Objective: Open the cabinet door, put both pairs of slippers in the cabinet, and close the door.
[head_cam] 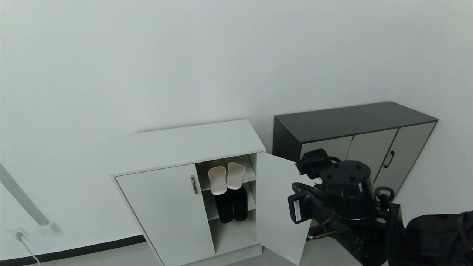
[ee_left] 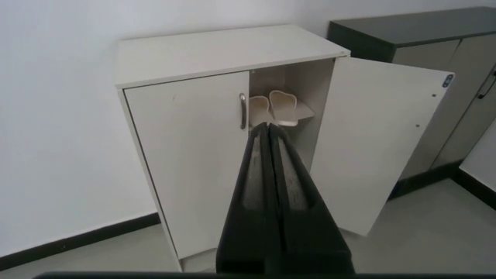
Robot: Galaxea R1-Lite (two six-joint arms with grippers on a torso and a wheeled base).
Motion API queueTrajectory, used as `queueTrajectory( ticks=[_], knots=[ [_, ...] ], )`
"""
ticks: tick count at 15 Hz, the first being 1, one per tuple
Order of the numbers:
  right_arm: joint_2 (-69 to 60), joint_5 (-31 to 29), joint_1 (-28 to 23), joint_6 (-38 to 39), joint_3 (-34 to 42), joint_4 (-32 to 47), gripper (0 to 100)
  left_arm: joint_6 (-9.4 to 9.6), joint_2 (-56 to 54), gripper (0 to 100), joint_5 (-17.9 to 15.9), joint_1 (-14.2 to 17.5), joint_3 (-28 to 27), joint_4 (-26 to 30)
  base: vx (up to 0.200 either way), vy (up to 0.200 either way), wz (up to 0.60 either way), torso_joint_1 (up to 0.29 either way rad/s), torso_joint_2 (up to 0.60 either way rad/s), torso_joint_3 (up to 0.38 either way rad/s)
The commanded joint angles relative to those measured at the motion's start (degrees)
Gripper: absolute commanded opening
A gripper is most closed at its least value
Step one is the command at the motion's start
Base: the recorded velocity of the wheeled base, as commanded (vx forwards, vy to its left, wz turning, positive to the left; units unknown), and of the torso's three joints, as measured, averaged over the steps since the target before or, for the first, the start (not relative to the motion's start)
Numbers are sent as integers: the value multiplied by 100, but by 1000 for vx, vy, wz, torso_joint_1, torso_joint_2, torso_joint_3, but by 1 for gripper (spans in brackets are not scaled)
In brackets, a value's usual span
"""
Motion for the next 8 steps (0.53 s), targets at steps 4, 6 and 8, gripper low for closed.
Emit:
queueTrajectory(
  ticks=[4,6,8],
  knots=[
    [133,19,-468,15,-592,175,0,-4,7,0,0,-1,3,2,0,0,0,0,0,0],
    [221,212,-767,59,-926,474,0,4,7,0,0,-1,3,2,0,0,0,0,0,0],
    [467,458,-1031,102,-1312,615,0,4,7,0,0,-1,3,2,0,0,0,0,0,0]
  ],
)
